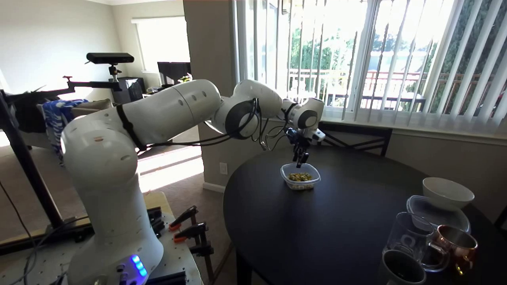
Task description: Pour out the contents from the bowl
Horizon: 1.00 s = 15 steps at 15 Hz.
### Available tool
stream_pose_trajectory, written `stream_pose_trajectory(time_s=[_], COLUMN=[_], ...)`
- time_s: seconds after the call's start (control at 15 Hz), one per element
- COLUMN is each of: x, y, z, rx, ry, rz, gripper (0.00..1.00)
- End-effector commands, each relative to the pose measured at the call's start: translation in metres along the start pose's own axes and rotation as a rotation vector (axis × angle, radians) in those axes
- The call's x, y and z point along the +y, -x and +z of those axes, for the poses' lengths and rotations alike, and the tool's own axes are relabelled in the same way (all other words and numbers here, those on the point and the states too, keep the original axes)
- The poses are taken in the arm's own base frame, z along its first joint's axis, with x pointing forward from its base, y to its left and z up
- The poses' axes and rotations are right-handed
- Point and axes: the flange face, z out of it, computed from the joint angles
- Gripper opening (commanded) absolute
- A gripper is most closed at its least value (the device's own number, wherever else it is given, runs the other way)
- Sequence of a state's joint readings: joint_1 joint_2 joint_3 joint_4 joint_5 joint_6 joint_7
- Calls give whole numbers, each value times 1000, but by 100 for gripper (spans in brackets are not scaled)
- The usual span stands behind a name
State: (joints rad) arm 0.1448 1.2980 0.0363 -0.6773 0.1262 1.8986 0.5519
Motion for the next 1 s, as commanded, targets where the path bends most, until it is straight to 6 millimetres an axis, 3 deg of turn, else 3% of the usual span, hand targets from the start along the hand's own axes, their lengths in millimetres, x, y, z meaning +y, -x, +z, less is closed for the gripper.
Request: stream_pose_trajectory(time_s=[0.0, 0.27, 0.47, 0.67, 0.93], x=[1, 5, 10, 19, 55], y=[-6, -11, -18, -34, -65], z=[-2, -6, -20, -54, -118], rx=[15, 33, 53, 100, 140], ry=[-16, -14, -43, -131, -344], rz=[-13, -3, 11, 38, 76], gripper=[29, 4, 1, 3, 2])
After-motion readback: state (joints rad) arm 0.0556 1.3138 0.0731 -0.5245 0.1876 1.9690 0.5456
